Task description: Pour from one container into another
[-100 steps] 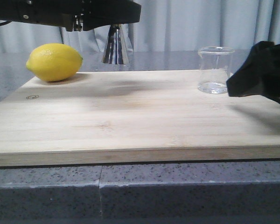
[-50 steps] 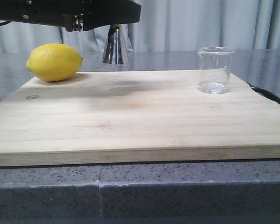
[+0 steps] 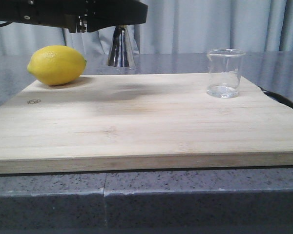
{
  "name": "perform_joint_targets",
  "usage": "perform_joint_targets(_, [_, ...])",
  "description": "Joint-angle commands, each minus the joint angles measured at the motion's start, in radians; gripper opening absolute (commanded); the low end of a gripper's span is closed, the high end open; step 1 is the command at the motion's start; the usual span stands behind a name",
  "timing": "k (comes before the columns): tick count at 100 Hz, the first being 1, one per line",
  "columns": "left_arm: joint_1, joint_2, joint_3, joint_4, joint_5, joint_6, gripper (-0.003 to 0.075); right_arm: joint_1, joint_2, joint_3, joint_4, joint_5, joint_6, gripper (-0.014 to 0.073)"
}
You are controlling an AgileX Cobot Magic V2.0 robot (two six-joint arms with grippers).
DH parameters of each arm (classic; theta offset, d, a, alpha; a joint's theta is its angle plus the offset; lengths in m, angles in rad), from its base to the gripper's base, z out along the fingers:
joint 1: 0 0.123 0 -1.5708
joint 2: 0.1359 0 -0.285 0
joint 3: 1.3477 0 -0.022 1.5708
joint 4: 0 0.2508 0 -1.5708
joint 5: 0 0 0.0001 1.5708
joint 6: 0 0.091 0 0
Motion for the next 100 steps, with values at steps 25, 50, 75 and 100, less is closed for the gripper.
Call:
perform_joint_targets(25, [-0.008, -0.051, -0.028, -0.092, 0.111, -0.010, 0.0179, -0.009, -0.003, -0.036, -0.024, -0.062, -0.003, 0.0596])
perform_joint_targets(50, [-0.008, -0.051, -0.028, -0.083, 0.111, -0.050, 0.0179, -0.009, -0.003, -0.036, -0.027, -0.073, -0.003, 0.0596])
perform_joint_targets(75, [-0.010, -0.053, 0.006, -0.072, 0.111, -0.059, 0.0179, -0.009, -0.003, -0.036, -0.031, -0.074, -0.003, 0.0596])
perform_joint_targets(100, [-0.021, -0.050, 0.040, -0.047, 0.111, 0.006, 0.0179, -0.009, -0.003, -0.036, -0.031, -0.076, -0.003, 0.0596])
